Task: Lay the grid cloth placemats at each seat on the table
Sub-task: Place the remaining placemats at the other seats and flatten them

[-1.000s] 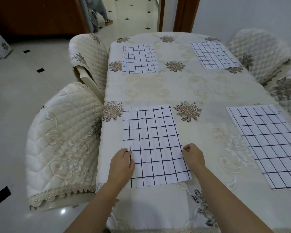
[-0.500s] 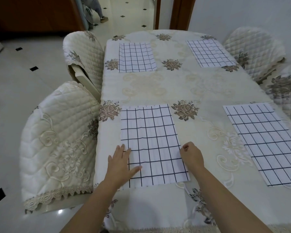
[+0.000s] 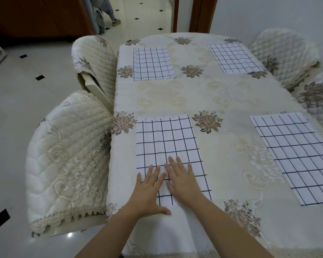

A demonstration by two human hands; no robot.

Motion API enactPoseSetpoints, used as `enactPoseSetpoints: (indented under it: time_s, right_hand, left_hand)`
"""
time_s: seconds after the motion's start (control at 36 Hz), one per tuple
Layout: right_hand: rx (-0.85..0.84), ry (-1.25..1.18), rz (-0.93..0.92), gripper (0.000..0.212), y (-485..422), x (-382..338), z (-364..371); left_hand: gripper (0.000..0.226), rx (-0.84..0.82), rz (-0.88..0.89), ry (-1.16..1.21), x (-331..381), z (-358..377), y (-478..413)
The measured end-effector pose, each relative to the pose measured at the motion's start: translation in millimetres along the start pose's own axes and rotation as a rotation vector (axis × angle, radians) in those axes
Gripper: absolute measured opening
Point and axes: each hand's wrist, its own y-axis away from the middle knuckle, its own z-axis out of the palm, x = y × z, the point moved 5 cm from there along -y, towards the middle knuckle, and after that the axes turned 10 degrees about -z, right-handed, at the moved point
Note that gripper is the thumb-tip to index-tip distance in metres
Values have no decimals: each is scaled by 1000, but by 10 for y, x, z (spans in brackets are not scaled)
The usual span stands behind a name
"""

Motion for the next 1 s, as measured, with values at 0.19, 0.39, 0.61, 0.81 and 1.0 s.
enactPoseSetpoints:
  time_s: [0.19,0.39,0.61,0.81,1.0]
  right_hand:
    - [-17,-47,39,55,-57,-19,115]
    - [52,-22,22,58,90,225,298]
    - [101,-54,143,59,272,682,256]
    - [136,-44,149,60,269,731,249]
    - [414,-7,118,37,16,646,-52]
  left_hand:
    - [129,-36,0,-50,-3,-68,-62]
    - [104,-96,-12,-106,-101,40,-132]
    - [105,29,-151,22,-335,-15,-199]
    - [80,190,-136,26,-450,45,-245]
    - [32,451,-146,-104,-225,-247,-345]
